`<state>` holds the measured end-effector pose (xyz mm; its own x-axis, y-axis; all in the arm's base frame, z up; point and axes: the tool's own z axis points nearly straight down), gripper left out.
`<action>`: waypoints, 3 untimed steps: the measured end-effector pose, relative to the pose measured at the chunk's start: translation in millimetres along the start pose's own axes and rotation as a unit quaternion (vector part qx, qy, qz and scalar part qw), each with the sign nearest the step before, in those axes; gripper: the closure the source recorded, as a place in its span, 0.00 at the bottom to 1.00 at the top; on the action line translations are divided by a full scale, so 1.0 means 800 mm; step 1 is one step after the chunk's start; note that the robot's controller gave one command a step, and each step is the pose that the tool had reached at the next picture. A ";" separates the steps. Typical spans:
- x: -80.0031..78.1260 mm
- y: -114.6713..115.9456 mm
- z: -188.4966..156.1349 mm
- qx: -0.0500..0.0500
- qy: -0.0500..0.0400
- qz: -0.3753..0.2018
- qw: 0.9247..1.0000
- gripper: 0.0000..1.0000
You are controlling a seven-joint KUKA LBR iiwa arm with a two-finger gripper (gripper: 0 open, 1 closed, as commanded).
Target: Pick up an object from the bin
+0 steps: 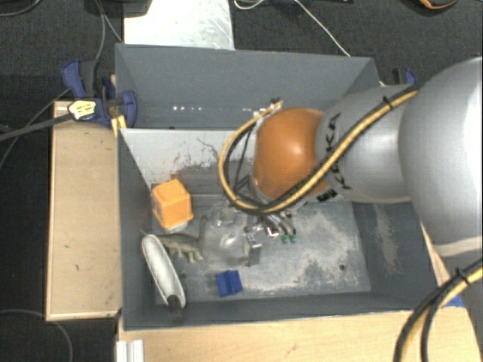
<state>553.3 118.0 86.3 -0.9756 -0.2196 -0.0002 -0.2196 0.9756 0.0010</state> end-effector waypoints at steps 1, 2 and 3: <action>-0.005 0.012 -0.064 0.000 -0.006 -0.056 0.998 0.00; -0.015 0.010 -0.018 0.000 -0.001 -0.062 0.998 0.00; -0.039 0.028 0.019 0.001 -0.009 -0.242 0.970 0.00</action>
Offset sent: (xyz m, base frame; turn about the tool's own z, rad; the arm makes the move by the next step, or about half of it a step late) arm 0.0096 0.0099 0.0137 -0.1287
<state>579.2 146.6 71.2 -0.7576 -0.6525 -0.0168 -0.6525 0.7578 -0.0060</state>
